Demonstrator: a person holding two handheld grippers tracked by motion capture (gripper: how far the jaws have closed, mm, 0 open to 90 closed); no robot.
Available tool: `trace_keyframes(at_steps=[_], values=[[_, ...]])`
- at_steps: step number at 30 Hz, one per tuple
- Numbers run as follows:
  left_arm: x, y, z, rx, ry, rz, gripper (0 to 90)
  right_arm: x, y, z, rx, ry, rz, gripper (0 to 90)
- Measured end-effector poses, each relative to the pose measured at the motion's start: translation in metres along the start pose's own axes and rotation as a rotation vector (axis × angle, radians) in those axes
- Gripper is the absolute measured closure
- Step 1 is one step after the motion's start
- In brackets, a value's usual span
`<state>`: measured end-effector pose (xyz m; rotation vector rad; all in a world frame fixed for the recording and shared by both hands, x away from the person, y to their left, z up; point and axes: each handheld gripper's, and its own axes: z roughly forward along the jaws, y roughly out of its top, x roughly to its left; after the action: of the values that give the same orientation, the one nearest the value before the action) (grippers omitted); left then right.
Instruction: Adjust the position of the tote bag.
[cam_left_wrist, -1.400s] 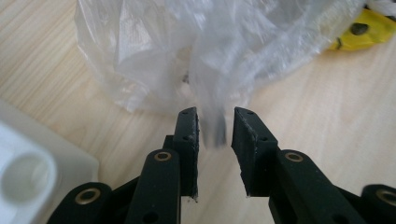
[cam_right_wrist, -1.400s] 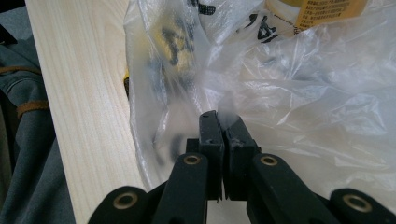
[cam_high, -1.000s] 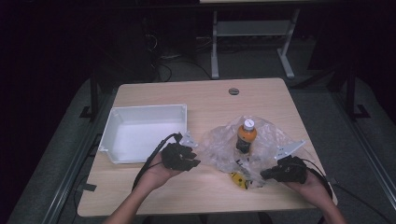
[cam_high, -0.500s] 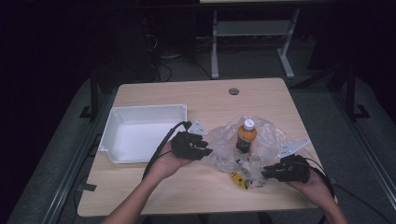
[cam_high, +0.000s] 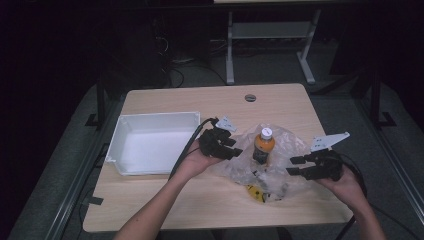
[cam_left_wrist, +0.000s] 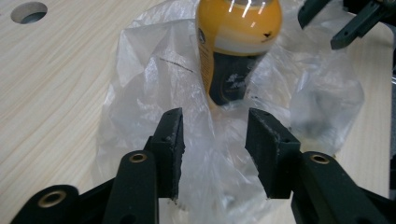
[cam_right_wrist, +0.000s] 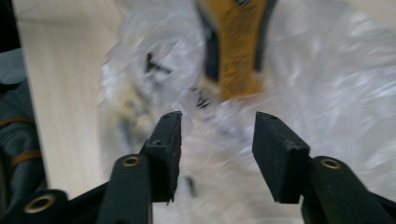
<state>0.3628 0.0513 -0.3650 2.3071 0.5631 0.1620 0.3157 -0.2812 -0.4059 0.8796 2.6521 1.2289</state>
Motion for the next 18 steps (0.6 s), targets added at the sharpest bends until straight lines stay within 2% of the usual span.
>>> trace_keyframes(at_steps=[2,3,10,14,16,18], values=[[0.002,0.000,0.006,0.009,0.001,-0.013,53.6,-0.005,0.005,-0.001,-0.003,-0.017,-0.004,49.6],[0.003,0.000,0.010,0.018,0.007,-0.004,52.9,-0.008,0.008,0.000,-0.008,-0.026,-0.003,48.8],[0.008,-0.002,0.028,0.061,0.018,-0.023,51.8,-0.030,0.022,0.006,0.028,-0.089,0.017,48.2],[0.009,-0.003,0.038,0.085,0.022,-0.028,51.9,-0.039,0.026,0.019,0.068,-0.086,0.030,48.1],[0.009,-0.003,0.042,0.093,0.035,-0.034,53.4,-0.042,0.028,0.027,0.084,-0.088,0.020,48.3],[0.011,-0.004,0.045,0.101,0.042,-0.041,57.3,-0.045,0.030,0.034,0.096,-0.079,0.034,50.1]])
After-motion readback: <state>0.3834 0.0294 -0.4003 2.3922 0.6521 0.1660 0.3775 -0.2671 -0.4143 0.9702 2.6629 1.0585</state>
